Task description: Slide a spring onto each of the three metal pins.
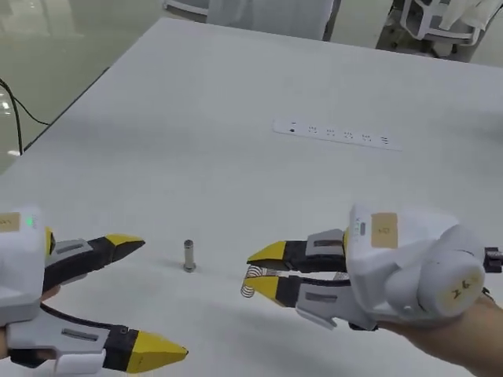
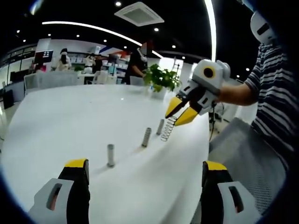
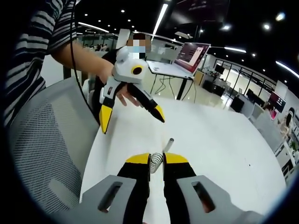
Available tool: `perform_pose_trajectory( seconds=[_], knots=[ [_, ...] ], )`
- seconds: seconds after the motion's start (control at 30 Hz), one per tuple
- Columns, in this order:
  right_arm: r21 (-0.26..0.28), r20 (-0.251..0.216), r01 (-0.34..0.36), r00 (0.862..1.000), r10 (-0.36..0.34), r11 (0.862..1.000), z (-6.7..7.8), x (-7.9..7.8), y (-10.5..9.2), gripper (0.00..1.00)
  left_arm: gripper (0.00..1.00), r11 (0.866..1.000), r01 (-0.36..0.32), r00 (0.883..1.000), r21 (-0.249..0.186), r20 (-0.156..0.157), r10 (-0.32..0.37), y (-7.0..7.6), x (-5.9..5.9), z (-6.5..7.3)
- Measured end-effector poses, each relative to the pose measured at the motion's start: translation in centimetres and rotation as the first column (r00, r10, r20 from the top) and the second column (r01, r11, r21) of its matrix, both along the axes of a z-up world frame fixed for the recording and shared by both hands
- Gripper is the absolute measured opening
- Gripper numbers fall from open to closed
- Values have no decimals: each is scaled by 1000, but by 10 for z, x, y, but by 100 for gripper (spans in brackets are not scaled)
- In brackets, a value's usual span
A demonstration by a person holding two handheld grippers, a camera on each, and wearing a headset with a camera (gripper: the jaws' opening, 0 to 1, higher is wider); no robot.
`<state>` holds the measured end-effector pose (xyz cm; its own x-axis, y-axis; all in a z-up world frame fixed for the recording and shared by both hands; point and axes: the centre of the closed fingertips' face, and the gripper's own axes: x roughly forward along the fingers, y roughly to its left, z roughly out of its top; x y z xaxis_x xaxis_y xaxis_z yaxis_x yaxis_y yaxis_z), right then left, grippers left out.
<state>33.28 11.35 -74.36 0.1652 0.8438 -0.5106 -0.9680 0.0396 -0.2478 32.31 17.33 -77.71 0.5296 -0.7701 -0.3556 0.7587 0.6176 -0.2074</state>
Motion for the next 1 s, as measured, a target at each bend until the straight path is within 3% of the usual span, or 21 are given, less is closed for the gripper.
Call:
perform_pose_trajectory(
  seconds=[0.5,0.73,1.0],
  knots=[
    [30,54,-43,998,42,999,27,31,39,7,98,1000,-28,1000,-2,1,28,6,4,0],
    [19,73,-72,995,70,997,32,42,54,7,98,999,-33,999,2,-3,33,10,3,-1],
    [26,38,-80,996,79,996,28,50,71,7,98,999,-40,999,7,-1,40,12,4,0]
  ],
)
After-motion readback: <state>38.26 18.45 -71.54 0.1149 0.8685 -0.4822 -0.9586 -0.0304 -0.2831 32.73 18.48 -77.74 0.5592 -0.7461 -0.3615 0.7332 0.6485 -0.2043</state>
